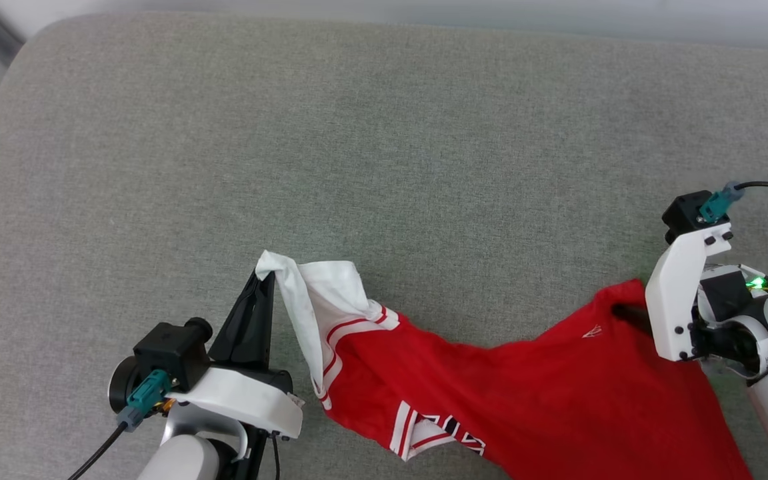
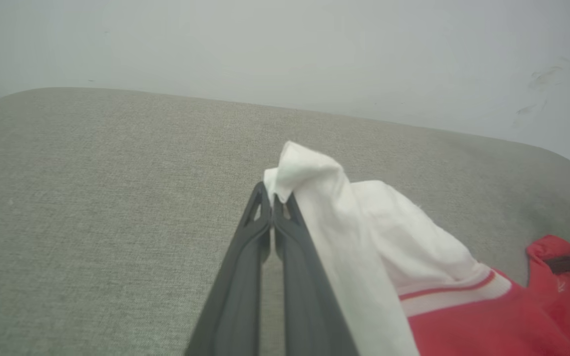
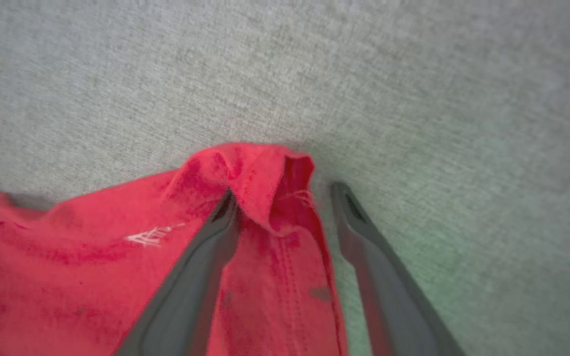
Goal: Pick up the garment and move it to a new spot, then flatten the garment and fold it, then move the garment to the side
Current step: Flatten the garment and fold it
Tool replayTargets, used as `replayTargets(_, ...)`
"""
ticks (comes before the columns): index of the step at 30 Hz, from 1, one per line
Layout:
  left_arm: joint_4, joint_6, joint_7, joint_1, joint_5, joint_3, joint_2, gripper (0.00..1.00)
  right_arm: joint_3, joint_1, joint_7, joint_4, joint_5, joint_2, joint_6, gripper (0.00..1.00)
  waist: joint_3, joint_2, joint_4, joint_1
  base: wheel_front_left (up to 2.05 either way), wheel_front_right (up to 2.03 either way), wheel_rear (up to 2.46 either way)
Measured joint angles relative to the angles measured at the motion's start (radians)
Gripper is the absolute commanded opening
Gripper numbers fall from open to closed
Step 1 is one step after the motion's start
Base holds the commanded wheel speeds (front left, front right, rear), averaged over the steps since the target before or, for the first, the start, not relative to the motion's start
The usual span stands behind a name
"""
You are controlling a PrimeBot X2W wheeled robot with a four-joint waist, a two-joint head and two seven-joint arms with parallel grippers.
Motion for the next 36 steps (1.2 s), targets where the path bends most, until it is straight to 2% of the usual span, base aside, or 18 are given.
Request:
replayTargets(4,0.02,0.0,-0.006,0.002,-0.008,0.005,0.002,0.0,0.044,-0.016,-0.032,0.023,0.011,0.003,0.0,0.0,-0.022,0.0,-0.006,0.0,0.0,0.0,0.0)
replayTargets(10,0.033,0.0,0.003,0.007,-0.015,0.026,0.04,0.0,0.076,-0.037,-0.184,0.029,-0.004,0.006,0.0,0.0,-0.094,0.0,-0.031,0.0001,0.0,0.0,0.0)
replayTargets(15,0.038,-0.014,0.045,-0.064,0.003,0.043,0.106,0.0,0.027,-0.074,-0.303,0.064,-0.053,0.019,0.0,0.0,-0.177,0.0,-0.06,0.0,0.0,0.0,0.0)
replayTargets(21,0.082,-0.052,0.085,-0.213,-0.011,0.055,0.12,0.0,-0.033,-0.126,-0.399,0.105,-0.118,0.058,0.0,0.0,-0.253,0.0,-0.096,-0.0001,0.0,0.0,0.0)
replayTargets(27,0.259,-0.112,0.143,-0.513,-0.028,0.051,0.099,0.0,-0.092,-0.277,-0.474,0.163,-0.18,0.085,0.0,0.0,-0.262,0.0,-0.151,-0.0002,0.0,0.0,0.0)
replayTargets(30,0.353,-0.127,0.171,-0.656,-0.004,0.043,0.104,0.0,-0.106,-0.377,-0.496,0.177,-0.197,0.091,0.0,0.0,-0.222,0.0,-0.159,-0.0001,0.0,0.0,0.0)
replayTargets(36,0.49,-0.145,0.141,-0.972,0.044,0.044,0.103,0.0,-0.151,-0.594,-0.563,0.197,-0.236,0.086,0.0,0.0,-0.11,0.0,-0.173,-0.0001,0.0,0.0,0.0)
